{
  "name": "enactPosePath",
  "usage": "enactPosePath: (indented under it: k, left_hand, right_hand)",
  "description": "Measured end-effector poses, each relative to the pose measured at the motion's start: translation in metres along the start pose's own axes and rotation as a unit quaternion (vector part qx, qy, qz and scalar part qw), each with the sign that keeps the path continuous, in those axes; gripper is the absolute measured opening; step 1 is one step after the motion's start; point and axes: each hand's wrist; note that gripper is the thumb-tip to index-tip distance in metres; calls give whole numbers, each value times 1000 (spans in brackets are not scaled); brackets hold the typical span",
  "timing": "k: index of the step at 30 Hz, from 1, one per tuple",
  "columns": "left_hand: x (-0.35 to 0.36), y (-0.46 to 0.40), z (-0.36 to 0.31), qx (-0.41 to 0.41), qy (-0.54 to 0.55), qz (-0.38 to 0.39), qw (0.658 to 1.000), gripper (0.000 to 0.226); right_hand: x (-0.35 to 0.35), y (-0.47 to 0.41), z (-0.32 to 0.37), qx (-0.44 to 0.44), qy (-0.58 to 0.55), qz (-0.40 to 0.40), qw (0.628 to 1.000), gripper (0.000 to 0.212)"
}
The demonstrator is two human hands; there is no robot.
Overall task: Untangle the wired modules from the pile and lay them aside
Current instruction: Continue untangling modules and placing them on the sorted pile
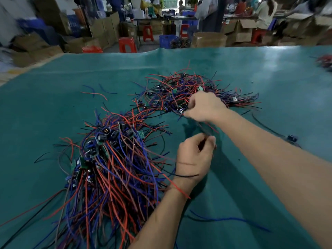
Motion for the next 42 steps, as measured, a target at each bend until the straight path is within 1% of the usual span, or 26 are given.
enactPosePath:
  k: [1, 2, 4, 5, 7, 10, 13, 15, 19, 21, 22, 24, 26, 28, 31, 32, 33, 35, 37, 39, 42]
  left_hand:
    - [-1, 0, 0, 5, -9, -3, 1000, 33]
    - [-1, 0, 0, 12, -16, -5, 1000, 35]
    - [-2, 0, -2, 20, -18, -6, 1000, 38]
    - [-1, 0, -2, 21, -17, -8, 1000, 38]
    - [-1, 0, -1, 20, -11, -14, 1000, 38]
    - [0, -3, 4, 16, 0, -31, 999, 35]
    - [3, -5, 6, 4, 33, -62, 998, 26]
    - [4, -6, 6, -5, 47, -76, 996, 21]
    - [5, -6, 9, -28, 66, -76, 995, 17]
    - [3, -6, 8, -39, 90, -61, 993, 18]
    - [3, -5, 6, -44, 106, -52, 992, 22]
    - [2, -5, 4, -48, 125, -43, 990, 34]
    - [1, -5, 3, -47, 130, -52, 989, 37]
    - [0, -5, 4, -46, 127, -59, 989, 32]
    - [1, -5, 4, -40, 137, -48, 989, 12]
    - [1, -5, 5, -37, 131, -45, 990, 17]
    - [2, -5, 6, -33, 124, -40, 991, 22]
    - [2, -4, 6, -23, 111, -31, 993, 24]
    - [1, -3, 5, -20, 114, -15, 993, 21]
    - [0, -1, 4, -19, 114, 7, 993, 20]
    - [0, 1, 1, -17, 113, 21, 993, 16]
  right_hand:
    - [9, 0, -8, 12, 11, 14, 1000, 36]
    - [16, 1, -15, 15, 9, 20, 1000, 34]
    - [24, -1, -25, 8, -18, 2, 1000, 15]
    - [24, -2, -29, 7, -26, -5, 1000, 13]
    - [20, -3, -37, 11, -24, 1, 1000, 23]
    - [10, 2, -53, 22, -28, -3, 999, 22]
    - [0, 16, -73, 23, -65, -49, 996, 17]
    - [-6, 29, -84, 30, -115, -80, 990, 14]
    - [-11, 62, -93, 42, -256, -104, 960, 14]
    - [-8, 84, -85, 20, -348, -114, 930, 15]
    - [-5, 96, -78, 1, -384, -112, 917, 15]
    - [4, 115, -64, -44, -422, -88, 901, 16]
    - [15, 124, -56, -63, -465, -54, 882, 18]
    - [22, 128, -58, -56, -490, -29, 870, 20]
    - [24, 129, -66, -60, -485, 4, 873, 11]
    - [25, 127, -69, -58, -483, -5, 874, 11]
    - [27, 124, -73, -46, -481, -30, 875, 13]
    - [33, 117, -77, -3, -468, -106, 877, 12]
    - [40, 111, -78, 36, -487, -145, 860, 11]
    - [44, 108, -78, 52, -535, -139, 831, 10]
    - [44, 108, -76, 46, -589, -120, 798, 7]
Point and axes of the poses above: each hand's wrist, its own y-axis away from the middle knuckle, its own x-axis out of the palm, z = x × y, and after that the axes turned 6 degrees about -x, right-handed
